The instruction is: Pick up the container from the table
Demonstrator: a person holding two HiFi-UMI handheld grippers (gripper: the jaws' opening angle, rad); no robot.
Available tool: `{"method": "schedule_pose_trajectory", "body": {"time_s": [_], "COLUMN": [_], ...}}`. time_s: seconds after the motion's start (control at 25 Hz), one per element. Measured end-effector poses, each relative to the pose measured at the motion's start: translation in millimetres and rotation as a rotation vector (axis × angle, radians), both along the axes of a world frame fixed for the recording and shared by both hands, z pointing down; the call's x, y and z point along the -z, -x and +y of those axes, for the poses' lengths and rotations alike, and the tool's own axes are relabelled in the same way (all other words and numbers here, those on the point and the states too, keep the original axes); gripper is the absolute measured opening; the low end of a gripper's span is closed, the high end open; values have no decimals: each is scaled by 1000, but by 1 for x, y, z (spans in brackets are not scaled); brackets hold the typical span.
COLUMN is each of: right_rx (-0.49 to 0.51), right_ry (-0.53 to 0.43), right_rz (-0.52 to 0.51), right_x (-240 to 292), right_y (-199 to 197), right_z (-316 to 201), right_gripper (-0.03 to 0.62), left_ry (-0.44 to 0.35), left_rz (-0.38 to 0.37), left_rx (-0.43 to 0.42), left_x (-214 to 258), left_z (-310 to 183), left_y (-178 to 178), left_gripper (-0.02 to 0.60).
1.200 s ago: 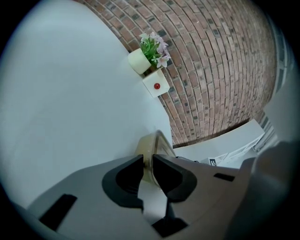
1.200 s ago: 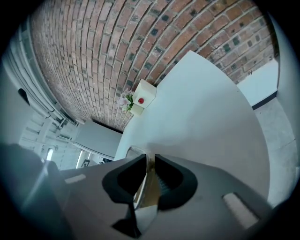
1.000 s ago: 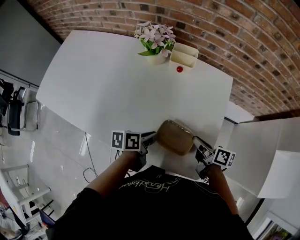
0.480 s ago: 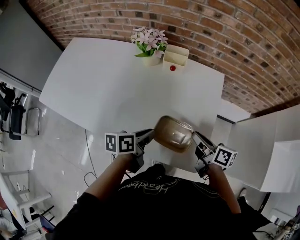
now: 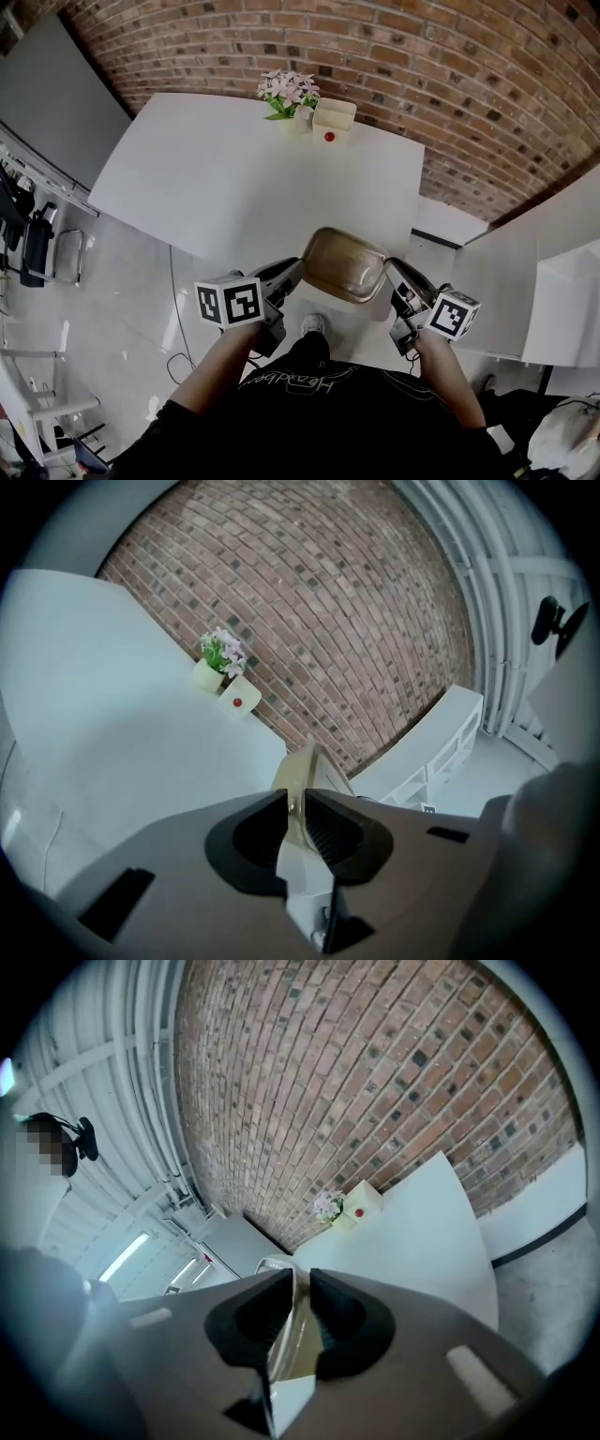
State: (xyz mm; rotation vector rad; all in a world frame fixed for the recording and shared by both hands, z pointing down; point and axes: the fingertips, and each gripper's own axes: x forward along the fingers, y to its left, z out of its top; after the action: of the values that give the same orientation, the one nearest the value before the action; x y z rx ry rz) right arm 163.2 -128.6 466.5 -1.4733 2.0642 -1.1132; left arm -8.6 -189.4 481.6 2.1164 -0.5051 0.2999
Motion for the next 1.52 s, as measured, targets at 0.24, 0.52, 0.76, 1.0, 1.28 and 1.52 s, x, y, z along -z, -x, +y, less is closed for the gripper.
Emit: {"method": "schedule_pose_trajectory", "body": {"time_s": [0.24, 0.52, 0.76, 1.0, 1.28, 1.52], "right_rx": [14, 22, 24, -1, -16, -25], "right_ry": [-88, -176, -251, -309, -362, -371], "right_rz": [23, 72, 124, 154, 197, 203], "right_x": [33, 71, 106, 131, 153, 153], "right_y": [15, 37, 50, 48, 46, 46], "right_z": [46, 87, 120, 145, 170, 184], "right_gripper": [63, 63, 63, 63, 62, 61], "left_ry": [-86, -157, -240, -317, -367, -392], "left_rz": [49, 103, 142, 168, 207, 207], "left_rx": [24, 58, 58, 37, 9, -2], "left_x": [39, 73, 110, 136, 160, 164], "left_z": [38, 78, 110, 132, 152, 166], "left_y": [17, 37, 49, 45, 39, 39], "left_gripper": [63, 63, 63, 63, 63, 63]}}
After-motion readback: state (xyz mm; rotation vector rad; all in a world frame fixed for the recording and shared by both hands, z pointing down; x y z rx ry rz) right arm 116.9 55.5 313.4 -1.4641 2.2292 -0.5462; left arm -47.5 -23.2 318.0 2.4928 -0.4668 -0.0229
